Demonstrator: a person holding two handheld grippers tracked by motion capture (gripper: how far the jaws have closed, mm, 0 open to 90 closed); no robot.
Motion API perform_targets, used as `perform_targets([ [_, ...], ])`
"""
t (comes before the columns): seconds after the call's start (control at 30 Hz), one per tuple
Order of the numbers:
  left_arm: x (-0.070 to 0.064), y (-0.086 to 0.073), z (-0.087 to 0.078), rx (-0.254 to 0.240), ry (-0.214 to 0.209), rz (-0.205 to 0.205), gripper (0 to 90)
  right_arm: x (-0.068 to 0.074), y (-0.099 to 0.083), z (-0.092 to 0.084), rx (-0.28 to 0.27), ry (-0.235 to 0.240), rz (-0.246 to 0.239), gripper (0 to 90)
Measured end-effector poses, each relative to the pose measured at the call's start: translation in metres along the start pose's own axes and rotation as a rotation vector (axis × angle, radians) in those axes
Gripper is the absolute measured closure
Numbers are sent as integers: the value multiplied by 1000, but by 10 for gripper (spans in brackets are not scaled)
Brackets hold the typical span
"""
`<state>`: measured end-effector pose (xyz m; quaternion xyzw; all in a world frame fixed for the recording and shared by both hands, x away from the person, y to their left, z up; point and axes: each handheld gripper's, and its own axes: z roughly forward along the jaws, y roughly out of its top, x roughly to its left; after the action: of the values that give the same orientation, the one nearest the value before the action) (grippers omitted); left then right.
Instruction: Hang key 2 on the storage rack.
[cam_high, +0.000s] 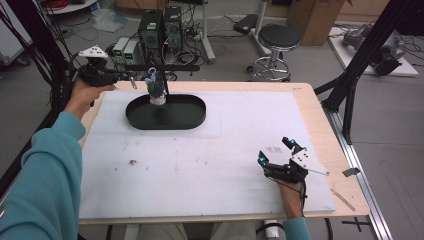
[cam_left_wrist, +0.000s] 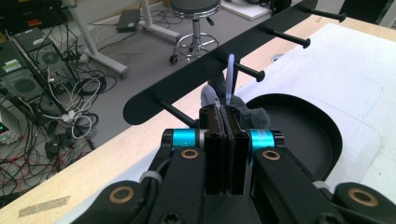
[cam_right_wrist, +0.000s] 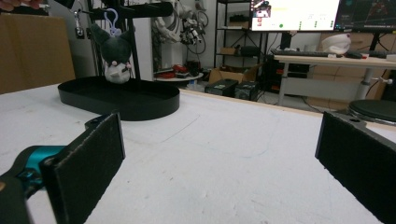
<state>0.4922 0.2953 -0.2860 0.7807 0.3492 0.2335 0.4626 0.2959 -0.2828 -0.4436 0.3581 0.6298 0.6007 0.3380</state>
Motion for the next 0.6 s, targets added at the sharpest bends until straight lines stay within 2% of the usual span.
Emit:
perform_targets([
  [0.6,9,-3,2,11,31,-27,883,2,-2,1,-4,1,-9,6],
])
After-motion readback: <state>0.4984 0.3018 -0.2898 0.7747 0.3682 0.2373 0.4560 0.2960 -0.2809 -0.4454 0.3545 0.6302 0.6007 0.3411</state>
